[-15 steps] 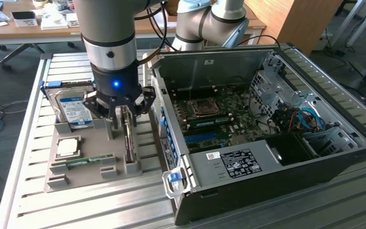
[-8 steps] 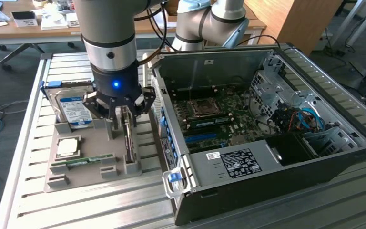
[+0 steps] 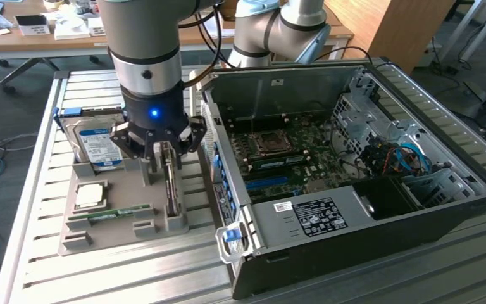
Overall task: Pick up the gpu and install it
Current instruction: 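Pick up the gpu and move the gpu toward the slot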
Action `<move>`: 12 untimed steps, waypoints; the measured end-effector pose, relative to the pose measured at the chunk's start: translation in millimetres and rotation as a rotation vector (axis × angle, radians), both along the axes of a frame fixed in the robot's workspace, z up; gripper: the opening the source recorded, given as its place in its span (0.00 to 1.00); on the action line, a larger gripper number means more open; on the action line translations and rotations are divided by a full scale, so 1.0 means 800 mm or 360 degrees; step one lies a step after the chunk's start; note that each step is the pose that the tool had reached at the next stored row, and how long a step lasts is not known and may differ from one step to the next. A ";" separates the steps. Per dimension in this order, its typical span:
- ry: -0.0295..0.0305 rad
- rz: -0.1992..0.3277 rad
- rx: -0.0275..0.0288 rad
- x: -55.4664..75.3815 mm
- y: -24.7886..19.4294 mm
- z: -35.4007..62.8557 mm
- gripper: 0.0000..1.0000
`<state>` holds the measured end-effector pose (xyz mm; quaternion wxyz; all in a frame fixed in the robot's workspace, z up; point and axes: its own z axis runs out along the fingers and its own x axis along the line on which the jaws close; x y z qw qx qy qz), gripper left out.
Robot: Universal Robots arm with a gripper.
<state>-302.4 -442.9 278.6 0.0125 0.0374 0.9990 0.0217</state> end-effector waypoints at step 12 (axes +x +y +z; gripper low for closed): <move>0.00000 0.0000 0.00000 0.000 0.0000 -0.003 0.47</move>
